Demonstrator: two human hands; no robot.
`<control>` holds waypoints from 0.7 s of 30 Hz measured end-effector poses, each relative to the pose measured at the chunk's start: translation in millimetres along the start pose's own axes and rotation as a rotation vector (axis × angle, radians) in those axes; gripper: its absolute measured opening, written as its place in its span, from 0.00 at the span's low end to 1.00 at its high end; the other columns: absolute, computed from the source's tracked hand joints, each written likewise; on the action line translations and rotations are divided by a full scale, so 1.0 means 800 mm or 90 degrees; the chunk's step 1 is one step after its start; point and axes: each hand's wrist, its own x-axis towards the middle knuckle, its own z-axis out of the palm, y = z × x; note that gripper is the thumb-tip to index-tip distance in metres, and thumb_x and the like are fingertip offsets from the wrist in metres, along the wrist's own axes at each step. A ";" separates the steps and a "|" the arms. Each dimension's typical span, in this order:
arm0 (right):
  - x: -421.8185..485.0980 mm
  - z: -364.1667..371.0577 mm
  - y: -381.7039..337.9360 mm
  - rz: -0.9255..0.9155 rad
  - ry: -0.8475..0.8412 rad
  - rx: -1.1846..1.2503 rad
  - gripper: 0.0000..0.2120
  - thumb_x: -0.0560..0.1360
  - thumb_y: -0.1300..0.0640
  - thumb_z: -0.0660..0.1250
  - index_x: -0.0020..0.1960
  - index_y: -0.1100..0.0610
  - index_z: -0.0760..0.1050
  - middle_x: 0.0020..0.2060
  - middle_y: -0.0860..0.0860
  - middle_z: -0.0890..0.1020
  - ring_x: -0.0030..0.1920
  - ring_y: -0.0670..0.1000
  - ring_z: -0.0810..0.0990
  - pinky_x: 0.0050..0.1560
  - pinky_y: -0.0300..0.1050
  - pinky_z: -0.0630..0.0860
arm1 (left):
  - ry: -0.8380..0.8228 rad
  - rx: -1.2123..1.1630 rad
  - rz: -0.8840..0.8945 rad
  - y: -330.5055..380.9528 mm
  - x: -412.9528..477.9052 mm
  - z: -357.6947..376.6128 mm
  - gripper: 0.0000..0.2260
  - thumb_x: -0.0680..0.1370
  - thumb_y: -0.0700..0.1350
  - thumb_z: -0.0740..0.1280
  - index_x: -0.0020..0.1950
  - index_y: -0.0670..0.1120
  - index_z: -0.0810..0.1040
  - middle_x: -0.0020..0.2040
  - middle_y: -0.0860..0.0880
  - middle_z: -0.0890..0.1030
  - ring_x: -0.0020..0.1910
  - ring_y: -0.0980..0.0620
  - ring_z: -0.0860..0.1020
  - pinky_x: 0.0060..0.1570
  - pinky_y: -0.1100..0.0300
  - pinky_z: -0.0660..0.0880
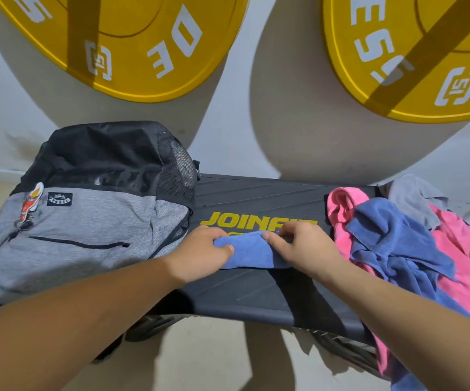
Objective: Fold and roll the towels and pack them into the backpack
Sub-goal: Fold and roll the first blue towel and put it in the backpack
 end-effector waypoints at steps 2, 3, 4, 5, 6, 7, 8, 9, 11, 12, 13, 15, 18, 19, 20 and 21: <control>0.000 0.001 0.001 -0.094 0.013 -0.008 0.21 0.76 0.32 0.62 0.37 0.49 0.73 0.39 0.46 0.75 0.43 0.51 0.76 0.44 0.49 0.75 | -0.005 -0.032 -0.030 0.001 0.010 -0.002 0.03 0.77 0.47 0.68 0.50 0.52 0.80 0.48 0.52 0.80 0.46 0.52 0.78 0.42 0.61 0.72; 0.000 0.001 0.004 -0.143 -0.012 -0.006 0.21 0.75 0.31 0.61 0.40 0.48 0.74 0.40 0.46 0.75 0.43 0.51 0.75 0.46 0.50 0.75 | 0.001 -0.041 -0.034 0.000 0.014 -0.003 0.03 0.77 0.46 0.67 0.49 0.52 0.79 0.45 0.51 0.80 0.43 0.51 0.77 0.41 0.59 0.72; 0.001 0.001 0.008 -0.174 -0.049 0.001 0.21 0.75 0.31 0.60 0.44 0.49 0.75 0.41 0.46 0.76 0.44 0.51 0.75 0.48 0.51 0.76 | 0.008 -0.040 -0.032 -0.001 0.017 -0.004 0.02 0.77 0.46 0.67 0.47 0.52 0.78 0.43 0.51 0.80 0.41 0.51 0.76 0.40 0.59 0.72; 0.002 0.000 0.012 -0.179 -0.084 0.012 0.20 0.74 0.32 0.59 0.46 0.49 0.75 0.41 0.45 0.77 0.45 0.51 0.76 0.48 0.53 0.77 | 0.013 -0.032 -0.027 -0.002 0.019 -0.004 0.01 0.77 0.46 0.67 0.46 0.53 0.78 0.43 0.50 0.79 0.41 0.51 0.76 0.40 0.59 0.72; 0.004 0.000 0.015 -0.171 -0.103 0.017 0.19 0.74 0.33 0.59 0.46 0.48 0.74 0.40 0.44 0.77 0.45 0.52 0.76 0.48 0.54 0.77 | 0.018 -0.015 -0.016 -0.002 0.021 -0.004 0.02 0.77 0.46 0.67 0.46 0.53 0.78 0.45 0.50 0.79 0.43 0.50 0.76 0.41 0.59 0.71; 0.005 -0.001 0.015 -0.159 -0.106 0.013 0.17 0.74 0.34 0.59 0.45 0.47 0.73 0.40 0.43 0.78 0.45 0.52 0.76 0.47 0.53 0.77 | 0.020 0.005 -0.001 -0.002 0.022 -0.003 0.03 0.78 0.46 0.66 0.47 0.53 0.78 0.49 0.50 0.78 0.47 0.50 0.77 0.44 0.59 0.70; 0.007 -0.002 0.012 -0.144 -0.104 0.008 0.17 0.75 0.35 0.61 0.46 0.48 0.74 0.40 0.44 0.79 0.45 0.52 0.76 0.47 0.52 0.77 | 0.015 0.018 0.016 -0.001 0.023 -0.003 0.03 0.78 0.46 0.66 0.48 0.53 0.79 0.51 0.50 0.77 0.50 0.50 0.77 0.47 0.59 0.70; 0.011 -0.003 0.007 -0.116 -0.114 0.016 0.16 0.74 0.36 0.63 0.47 0.49 0.75 0.41 0.45 0.80 0.45 0.53 0.77 0.47 0.51 0.77 | -0.001 0.018 0.028 0.000 0.023 -0.004 0.05 0.78 0.46 0.65 0.50 0.54 0.79 0.53 0.50 0.77 0.52 0.49 0.77 0.49 0.58 0.71; 0.019 -0.006 -0.004 -0.022 -0.171 0.078 0.14 0.73 0.41 0.69 0.48 0.51 0.77 0.43 0.48 0.82 0.47 0.53 0.79 0.48 0.49 0.78 | -0.046 0.001 0.045 0.002 0.019 -0.008 0.09 0.74 0.49 0.63 0.52 0.55 0.79 0.52 0.51 0.81 0.52 0.48 0.79 0.51 0.54 0.77; 0.022 -0.009 -0.010 0.021 -0.212 0.106 0.13 0.72 0.44 0.72 0.49 0.51 0.78 0.45 0.49 0.83 0.48 0.53 0.80 0.49 0.48 0.78 | -0.066 0.002 0.055 0.003 0.016 -0.012 0.11 0.73 0.49 0.63 0.52 0.56 0.79 0.51 0.52 0.82 0.52 0.48 0.80 0.52 0.52 0.78; 0.025 -0.014 -0.014 0.049 -0.252 0.117 0.14 0.70 0.45 0.74 0.51 0.50 0.78 0.47 0.49 0.83 0.50 0.52 0.81 0.50 0.47 0.78 | -0.082 0.008 0.063 0.004 0.014 -0.015 0.10 0.73 0.48 0.64 0.52 0.55 0.80 0.50 0.52 0.82 0.50 0.48 0.80 0.52 0.51 0.79; 0.027 -0.024 -0.021 0.069 -0.316 0.093 0.17 0.68 0.47 0.75 0.54 0.50 0.80 0.50 0.48 0.83 0.52 0.51 0.82 0.54 0.47 0.80 | -0.096 0.020 0.078 0.006 0.013 -0.021 0.08 0.75 0.44 0.67 0.52 0.53 0.80 0.49 0.51 0.82 0.47 0.47 0.80 0.49 0.50 0.78; 0.025 -0.028 -0.029 0.052 -0.342 0.044 0.15 0.67 0.49 0.77 0.52 0.51 0.80 0.52 0.49 0.83 0.52 0.52 0.82 0.56 0.50 0.81 | -0.100 0.046 0.092 0.009 0.011 -0.023 0.08 0.73 0.40 0.70 0.49 0.52 0.81 0.48 0.50 0.81 0.41 0.53 0.77 0.47 0.53 0.77; 0.023 -0.029 -0.030 0.043 -0.337 0.047 0.15 0.66 0.50 0.78 0.50 0.49 0.79 0.52 0.49 0.81 0.52 0.51 0.81 0.55 0.49 0.80 | -0.100 0.053 0.099 0.010 0.009 -0.022 0.09 0.72 0.39 0.70 0.48 0.52 0.81 0.49 0.51 0.80 0.42 0.55 0.77 0.47 0.55 0.76; 0.020 -0.029 -0.030 0.030 -0.327 0.051 0.16 0.64 0.51 0.78 0.48 0.48 0.77 0.52 0.48 0.78 0.51 0.51 0.80 0.53 0.48 0.80 | -0.096 0.051 0.108 0.012 0.006 -0.021 0.10 0.70 0.39 0.71 0.46 0.52 0.82 0.50 0.52 0.79 0.44 0.56 0.77 0.45 0.60 0.75; 0.017 -0.030 -0.029 0.016 -0.315 0.055 0.16 0.62 0.51 0.78 0.46 0.47 0.75 0.51 0.47 0.77 0.50 0.51 0.79 0.51 0.47 0.79 | -0.093 0.042 0.111 0.013 0.004 -0.020 0.10 0.68 0.39 0.71 0.45 0.51 0.82 0.51 0.51 0.78 0.46 0.56 0.77 0.45 0.65 0.74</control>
